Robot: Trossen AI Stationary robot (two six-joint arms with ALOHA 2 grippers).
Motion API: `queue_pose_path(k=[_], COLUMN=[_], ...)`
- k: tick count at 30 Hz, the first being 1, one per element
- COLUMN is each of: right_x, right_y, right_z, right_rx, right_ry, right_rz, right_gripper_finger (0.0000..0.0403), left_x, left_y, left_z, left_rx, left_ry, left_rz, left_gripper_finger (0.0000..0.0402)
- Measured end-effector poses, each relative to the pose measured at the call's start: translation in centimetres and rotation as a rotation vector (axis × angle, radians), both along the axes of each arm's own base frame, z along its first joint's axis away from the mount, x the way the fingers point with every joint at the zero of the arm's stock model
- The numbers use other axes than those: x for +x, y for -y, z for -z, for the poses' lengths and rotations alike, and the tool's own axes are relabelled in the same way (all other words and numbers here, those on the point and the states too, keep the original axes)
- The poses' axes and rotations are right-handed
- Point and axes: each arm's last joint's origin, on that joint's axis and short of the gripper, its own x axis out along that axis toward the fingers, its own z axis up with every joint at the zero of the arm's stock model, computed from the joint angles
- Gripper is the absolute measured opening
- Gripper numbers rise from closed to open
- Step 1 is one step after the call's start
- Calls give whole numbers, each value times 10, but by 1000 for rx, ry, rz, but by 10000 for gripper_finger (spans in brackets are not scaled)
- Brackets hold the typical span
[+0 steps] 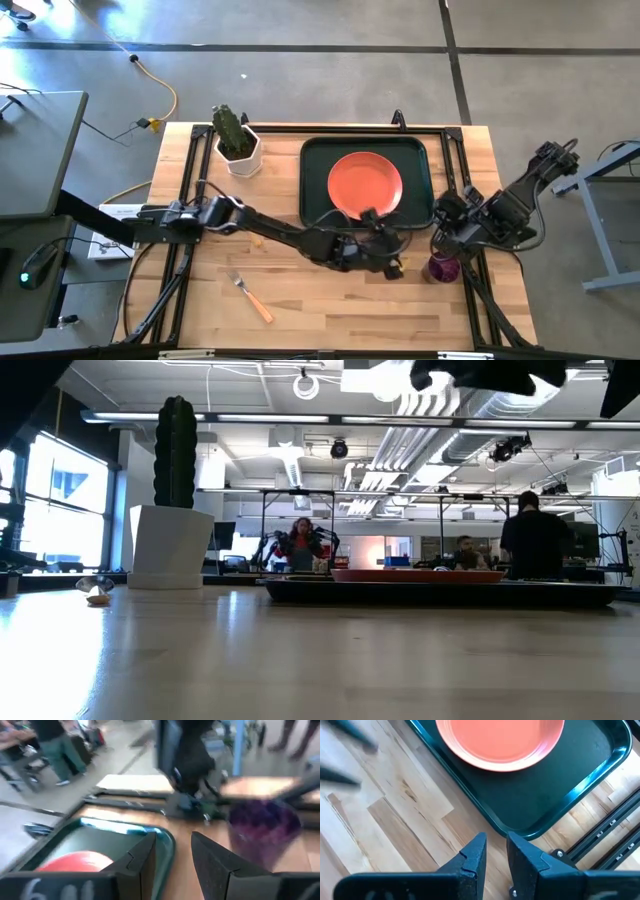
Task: Pick and place plate/cup/fork/spoon on tray
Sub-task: Put the purple cup on the black tray to the top left of the orange plate
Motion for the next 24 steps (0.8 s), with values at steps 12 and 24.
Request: queue_pose_path(k=[12,24], right_x=[-5,8], right_y=[-7,-22], right_z=[0,13], right_rx=[13,-6], right_ry=[26,-48], right_rz=[-4,46], right_gripper_finger=[66,66], left_x=[-130,-286], left_y=[-38,-33], left_z=[20,-4], left_rx=[-54,130], left_ry=[173,170], left_rz=[-131,-154], left_gripper_finger=[110,110])
